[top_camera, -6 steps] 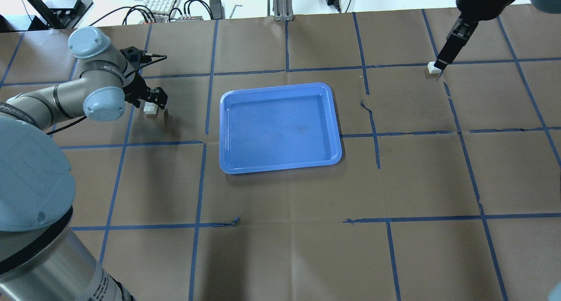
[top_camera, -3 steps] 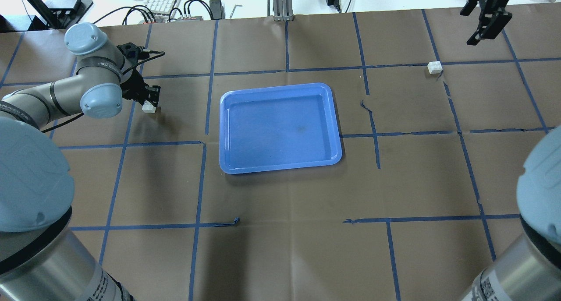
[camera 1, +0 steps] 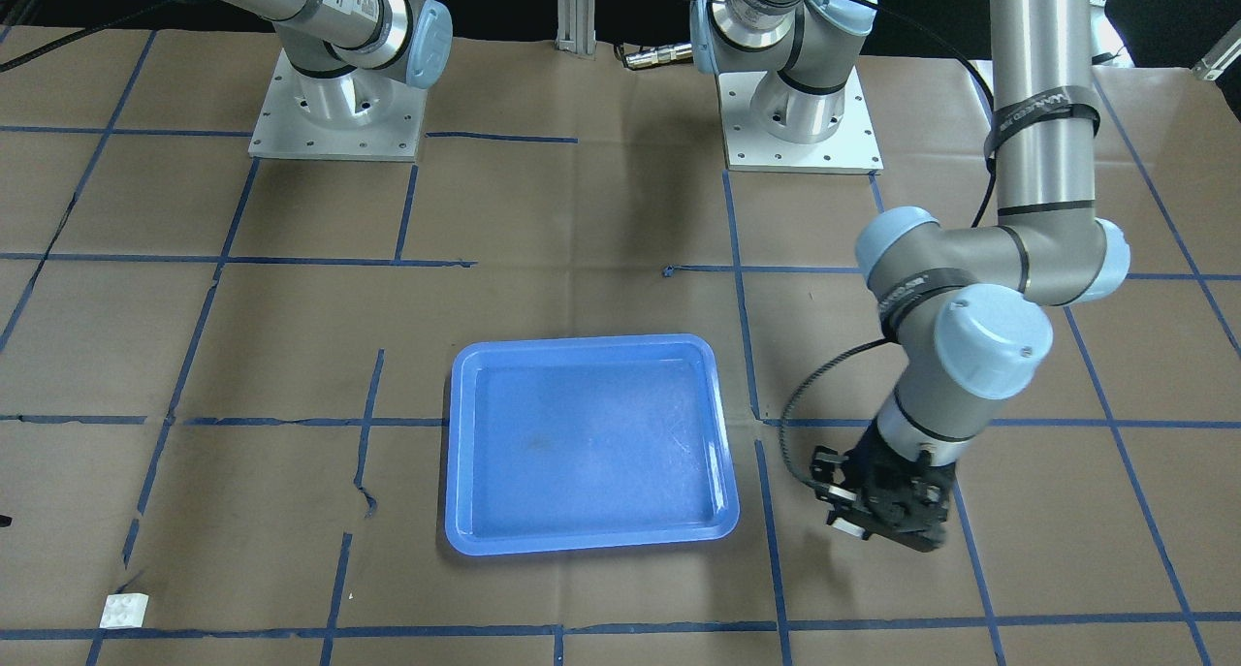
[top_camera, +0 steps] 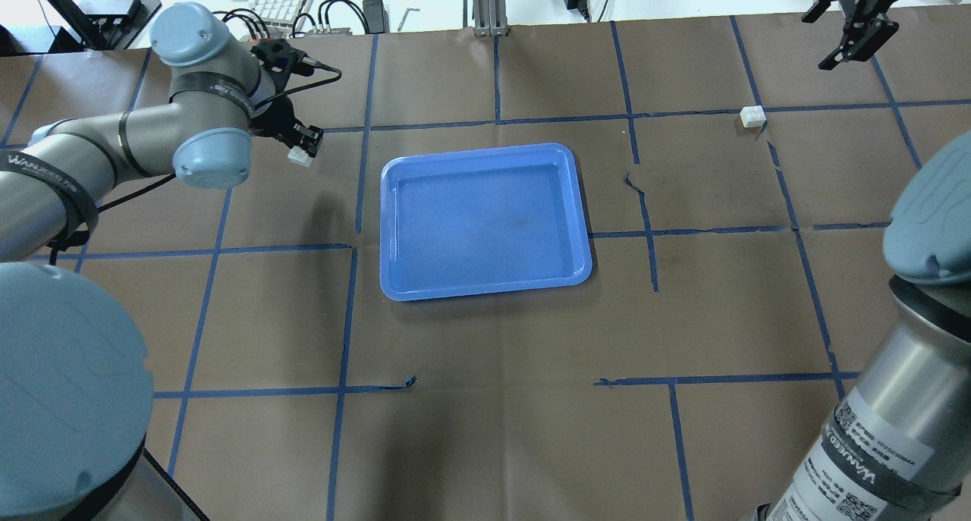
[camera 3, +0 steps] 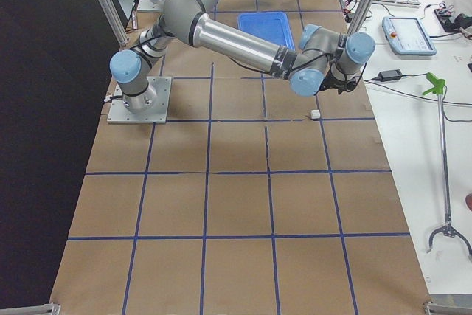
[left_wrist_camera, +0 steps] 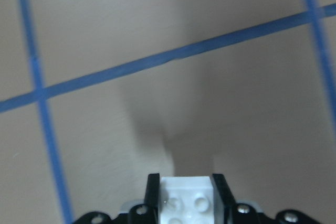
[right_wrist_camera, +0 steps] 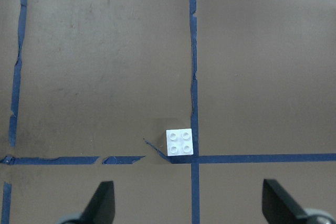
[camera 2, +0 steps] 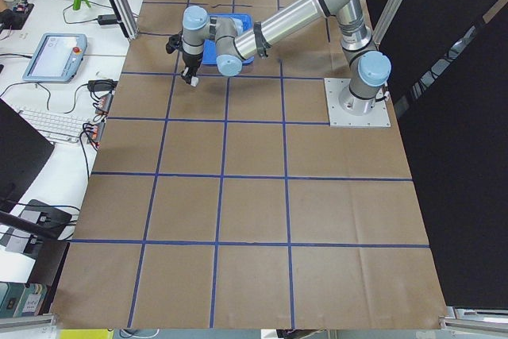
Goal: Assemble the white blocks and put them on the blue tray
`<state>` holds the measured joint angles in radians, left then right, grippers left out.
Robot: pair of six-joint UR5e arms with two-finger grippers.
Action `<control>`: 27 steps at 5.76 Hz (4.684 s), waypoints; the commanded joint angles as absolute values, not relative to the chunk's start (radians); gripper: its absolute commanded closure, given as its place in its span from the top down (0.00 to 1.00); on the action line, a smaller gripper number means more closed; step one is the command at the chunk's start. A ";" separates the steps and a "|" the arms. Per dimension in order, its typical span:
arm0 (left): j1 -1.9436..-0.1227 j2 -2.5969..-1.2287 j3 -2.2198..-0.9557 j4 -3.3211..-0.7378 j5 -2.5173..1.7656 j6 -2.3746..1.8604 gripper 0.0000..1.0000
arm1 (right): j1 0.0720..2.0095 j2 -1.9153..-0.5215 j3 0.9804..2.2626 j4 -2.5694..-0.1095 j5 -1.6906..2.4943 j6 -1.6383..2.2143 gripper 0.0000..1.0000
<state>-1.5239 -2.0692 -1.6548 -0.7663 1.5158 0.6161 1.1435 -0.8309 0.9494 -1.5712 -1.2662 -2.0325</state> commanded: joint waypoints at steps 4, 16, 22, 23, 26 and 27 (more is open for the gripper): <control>-1.870 -2.074 -1.712 -0.769 1.496 1.121 0.04 | 1.085 -0.631 0.948 -1.537 -1.022 -2.250 0.99; -1.758 -1.619 -1.565 -1.600 1.508 0.972 0.99 | 1.114 -0.785 1.009 -1.434 -1.025 -2.200 0.23; -1.581 -1.526 -1.533 -1.541 1.591 -0.008 0.99 | 1.317 -1.166 1.585 -1.694 -0.917 -1.970 0.24; -1.571 -1.570 -1.455 -1.581 1.588 -0.012 0.99 | 1.392 -1.181 1.671 -1.859 -0.884 -1.866 0.26; -1.589 -1.580 -1.471 -1.586 1.563 -0.003 1.00 | 1.590 -1.145 1.879 -2.390 -0.877 -1.508 0.28; -1.589 -1.574 -1.480 -1.585 1.565 -0.003 1.00 | 1.618 -1.097 1.894 -2.490 -0.877 -1.473 0.28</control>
<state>-1.5881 -1.5779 -1.4716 -1.5867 1.5642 -0.0044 1.5821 -1.1365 1.8663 -2.3697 -0.8784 -1.5314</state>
